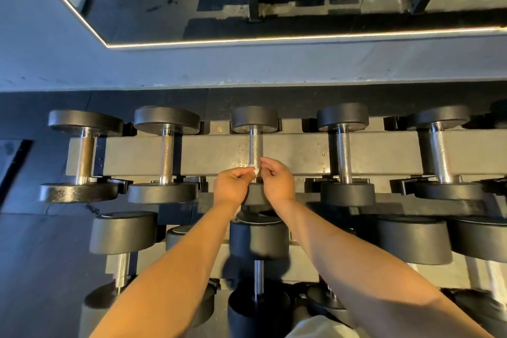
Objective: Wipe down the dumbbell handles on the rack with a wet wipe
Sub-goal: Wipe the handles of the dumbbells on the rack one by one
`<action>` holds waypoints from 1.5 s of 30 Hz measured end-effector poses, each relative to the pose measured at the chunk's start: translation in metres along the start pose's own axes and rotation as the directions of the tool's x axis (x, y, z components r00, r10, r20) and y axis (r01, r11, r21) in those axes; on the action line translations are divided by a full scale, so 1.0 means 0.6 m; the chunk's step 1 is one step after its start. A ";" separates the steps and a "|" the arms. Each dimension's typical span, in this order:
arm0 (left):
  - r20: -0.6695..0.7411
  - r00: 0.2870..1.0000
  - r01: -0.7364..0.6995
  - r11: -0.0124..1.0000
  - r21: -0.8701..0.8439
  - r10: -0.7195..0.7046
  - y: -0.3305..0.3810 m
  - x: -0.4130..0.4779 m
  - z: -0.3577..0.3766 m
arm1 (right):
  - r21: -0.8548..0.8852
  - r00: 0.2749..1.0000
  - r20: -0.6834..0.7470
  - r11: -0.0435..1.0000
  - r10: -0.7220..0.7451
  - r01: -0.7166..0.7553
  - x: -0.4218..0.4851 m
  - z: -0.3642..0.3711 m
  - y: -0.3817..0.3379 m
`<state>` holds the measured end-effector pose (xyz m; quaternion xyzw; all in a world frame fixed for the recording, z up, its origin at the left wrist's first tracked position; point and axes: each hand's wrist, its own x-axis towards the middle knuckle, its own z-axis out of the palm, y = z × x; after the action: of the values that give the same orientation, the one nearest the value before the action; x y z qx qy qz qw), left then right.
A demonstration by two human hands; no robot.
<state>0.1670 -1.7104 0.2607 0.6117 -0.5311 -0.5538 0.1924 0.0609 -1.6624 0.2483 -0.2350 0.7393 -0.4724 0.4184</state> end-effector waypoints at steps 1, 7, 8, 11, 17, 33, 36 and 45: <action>0.003 1.000 -0.001 1.000 0.020 0.001 0.004 -0.003 -0.001 | -0.008 1.000 0.001 1.000 0.011 -0.011 -0.010 -0.006 0.004; -0.013 0.999 -0.032 0.999 -0.004 0.032 0.010 -0.026 -0.002 | 0.065 0.999 0.014 0.997 0.036 -0.037 -0.035 -0.020 -0.009; -0.001 0.999 -0.050 0.999 -0.009 0.050 0.010 -0.029 -0.001 | 0.074 0.999 0.007 0.997 0.036 -0.036 -0.037 -0.021 -0.012; 0.043 0.992 -0.122 0.992 -0.015 0.123 0.014 -0.037 0.007 | 0.127 1.000 -0.013 0.992 0.004 -0.003 -0.040 -0.026 -0.026; 0.078 0.985 -0.152 0.988 -0.004 0.151 0.038 -0.028 0.028 | 0.145 1.000 -0.021 0.989 -0.010 0.013 -0.008 -0.020 -0.048; -0.059 0.970 -0.226 0.966 0.127 0.235 -0.004 0.018 0.028 | -0.101 0.954 -0.076 0.954 -0.289 0.281 0.083 0.040 -0.053; -0.052 0.976 -0.208 0.974 0.085 0.213 -0.007 0.019 0.023 | -0.229 0.933 -0.089 0.918 -0.350 0.323 0.072 0.031 -0.053; -0.042 0.974 -0.217 0.971 0.102 0.222 0.001 0.010 0.024 | -0.170 0.977 -0.047 0.965 -0.210 0.200 0.062 0.010 -0.037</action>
<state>0.1531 -1.7105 0.2539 0.5722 -0.6165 -0.4863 0.2366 0.0446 -1.7029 0.2521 -0.3286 0.7606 -0.4578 0.3224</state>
